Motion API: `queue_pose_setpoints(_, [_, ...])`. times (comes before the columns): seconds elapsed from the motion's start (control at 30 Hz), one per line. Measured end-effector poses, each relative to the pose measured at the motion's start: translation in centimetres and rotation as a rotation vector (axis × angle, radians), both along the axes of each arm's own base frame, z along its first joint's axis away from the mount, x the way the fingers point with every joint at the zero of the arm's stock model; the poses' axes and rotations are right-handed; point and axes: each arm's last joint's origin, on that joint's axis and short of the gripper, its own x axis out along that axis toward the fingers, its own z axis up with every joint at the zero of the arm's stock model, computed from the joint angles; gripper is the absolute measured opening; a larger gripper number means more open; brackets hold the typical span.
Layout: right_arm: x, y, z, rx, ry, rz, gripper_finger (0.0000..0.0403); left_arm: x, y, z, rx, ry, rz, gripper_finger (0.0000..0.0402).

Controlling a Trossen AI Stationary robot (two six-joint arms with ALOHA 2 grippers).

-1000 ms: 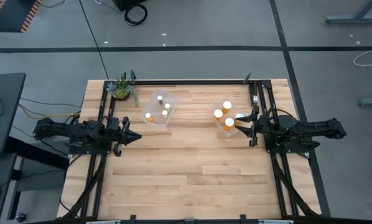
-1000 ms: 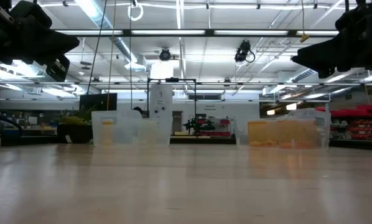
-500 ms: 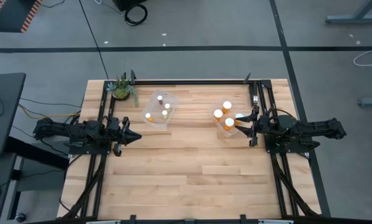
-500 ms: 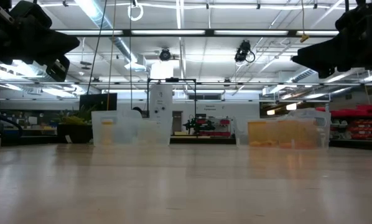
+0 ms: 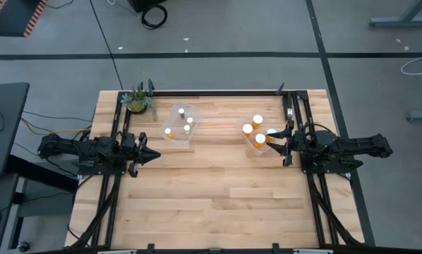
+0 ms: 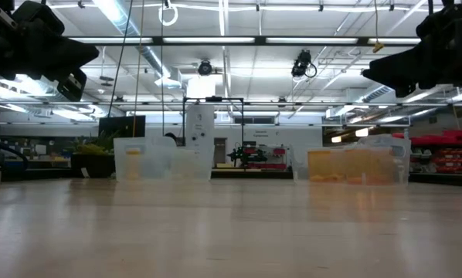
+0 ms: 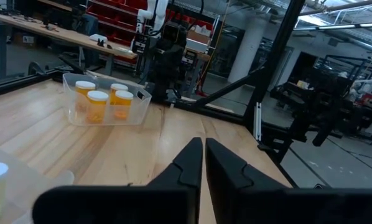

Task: Pick and place medicine bottles into bin by pill shape (circle, oval)
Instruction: Return to Home Position

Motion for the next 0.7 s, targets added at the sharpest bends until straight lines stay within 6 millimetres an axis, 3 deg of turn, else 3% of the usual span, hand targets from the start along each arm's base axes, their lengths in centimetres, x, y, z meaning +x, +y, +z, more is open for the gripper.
queue_pose_setpoints(0.7, [0.00, 0.00, 0.00, 0.000, 0.000, 0.000, 0.0178, 0.00, 0.00, 0.03, -0.001, -0.003, 0.000, 0.0028])
